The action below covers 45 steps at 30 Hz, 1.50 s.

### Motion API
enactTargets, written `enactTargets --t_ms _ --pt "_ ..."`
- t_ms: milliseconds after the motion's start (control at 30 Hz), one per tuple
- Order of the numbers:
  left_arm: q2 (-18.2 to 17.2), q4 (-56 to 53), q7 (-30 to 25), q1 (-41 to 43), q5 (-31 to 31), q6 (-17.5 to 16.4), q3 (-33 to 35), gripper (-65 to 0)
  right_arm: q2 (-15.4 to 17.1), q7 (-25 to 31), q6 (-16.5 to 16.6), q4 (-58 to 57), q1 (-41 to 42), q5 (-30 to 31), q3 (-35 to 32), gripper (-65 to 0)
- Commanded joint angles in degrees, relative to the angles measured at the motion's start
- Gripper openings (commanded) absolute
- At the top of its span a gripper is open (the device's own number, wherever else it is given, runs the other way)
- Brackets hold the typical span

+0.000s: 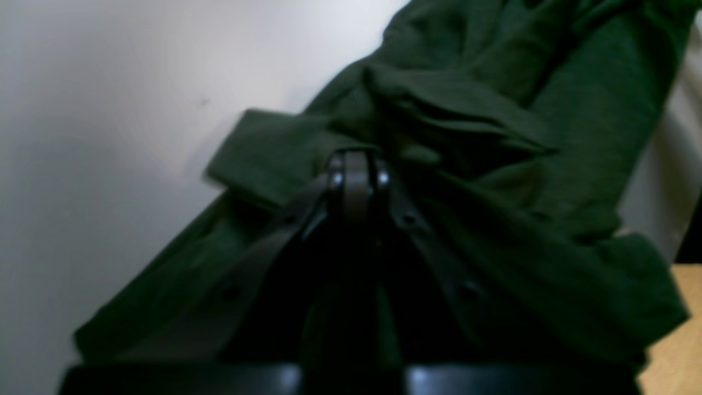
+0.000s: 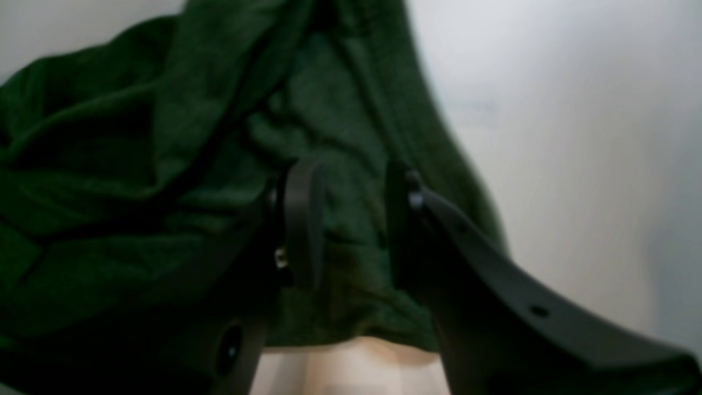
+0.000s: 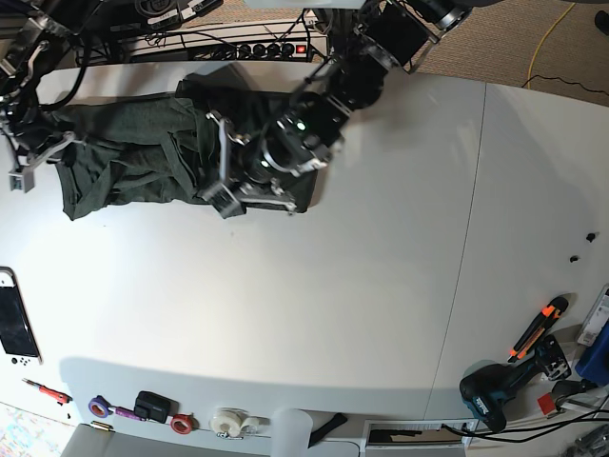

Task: Layout the t-shirt on the table in an organized manner, then fold the t-shirt properly
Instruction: 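Release the folded end and lift the left gripper away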

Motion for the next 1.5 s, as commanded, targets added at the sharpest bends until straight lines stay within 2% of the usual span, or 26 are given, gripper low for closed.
enactTargets --t_ms 0,67,200,367,533,633,733,767,833,867,933,967,1033,1133,1300,1400,1467 --pt "1.2 0.5 -2.4 -1.1 0.4 1.0 1.7 -65.0 0.9 1.5 0.0 0.9 0.4 0.3 0.4 -45.8" --pt "1.3 -0.4 -3.6 -1.5 1.0 2.7 4.6 -65.0 -0.2 1.5 0.0 0.9 0.4 0.3 0.4 -45.8" --pt "4.3 -4.8 -5.2 -3.6 1.1 3.0 8.1 -65.0 -1.2 1.4 0.0 0.9 0.4 0.3 0.4 -45.8" --pt "4.4 -8.2 -13.6 -6.9 0.9 3.3 9.7 -65.0 -1.7 1.3 0.2 0.9 0.3 0.5 0.4 -45.8" --pt "4.4 -8.2 -14.4 -11.1 1.4 3.3 9.7 -65.0 -1.7 1.5 0.2 0.9 0.3 0.5 0.4 -45.8" --pt "4.4 -8.0 -12.2 -14.5 1.2 3.3 9.7 -65.0 -1.7 1.5 0.2 0.9 0.4 0.5 0.4 -45.8" --pt "4.4 -6.4 -2.8 -17.0 -0.7 2.0 9.6 -65.0 -1.7 1.5 2.1 0.9 0.4 0.7 0.4 -45.8" --pt "4.0 -5.6 -0.7 -17.3 -1.6 1.1 9.3 -65.0 -1.7 1.6 3.2 0.9 0.4 1.5 0.4 -45.9" --pt "2.3 -4.0 1.4 -17.2 -3.6 -0.3 8.3 -65.0 -1.7 1.5 6.6 0.9 0.4 7.3 0.4 -47.7" --pt "1.3 -3.2 2.1 -17.0 -4.5 -0.7 8.0 -65.0 -1.7 1.2 7.6 1.0 0.4 11.8 0.4 -51.2" --pt "-0.9 -1.9 3.1 -16.9 -5.1 -0.5 7.6 -65.0 -1.7 -0.7 7.6 1.0 0.5 21.9 0.4 -63.2" --pt "-2.0 -1.4 3.3 -16.9 -5.1 -0.5 7.5 -65.0 -1.7 -2.4 7.6 1.0 0.7 27.0 0.4 -65.0" --pt "-4.5 -0.6 3.5 -16.9 -5.0 -0.5 6.8 -65.0 -1.7 -6.2 7.6 1.1 1.6 34.7 0.4 -65.0" --pt "-8.2 0.4 4.4 -16.5 -5.0 1.5 4.6 -65.0 -2.7 -10.6 7.6 3.1 2.6 41.5 0.3 -65.0" --pt "-13.1 0.8 3.7 -13.4 -5.1 1.0 -2.6 -65.0 -8.3 -11.7 7.6 10.8 2.7 42.9 -3.5 -65.0" --pt "-14.2 0.8 2.7 -11.0 -5.1 0.7 -7.0 -65.0 -11.4 -11.6 7.6 14.3 2.8 39.6 -9.4 -65.0" --pt "-14.6 0.8 2.6 -9.7 -5.1 -0.4 -9.6 -65.0 -12.5 -9.7 7.6 15.4 2.8 34.9 -14.1 -65.0"
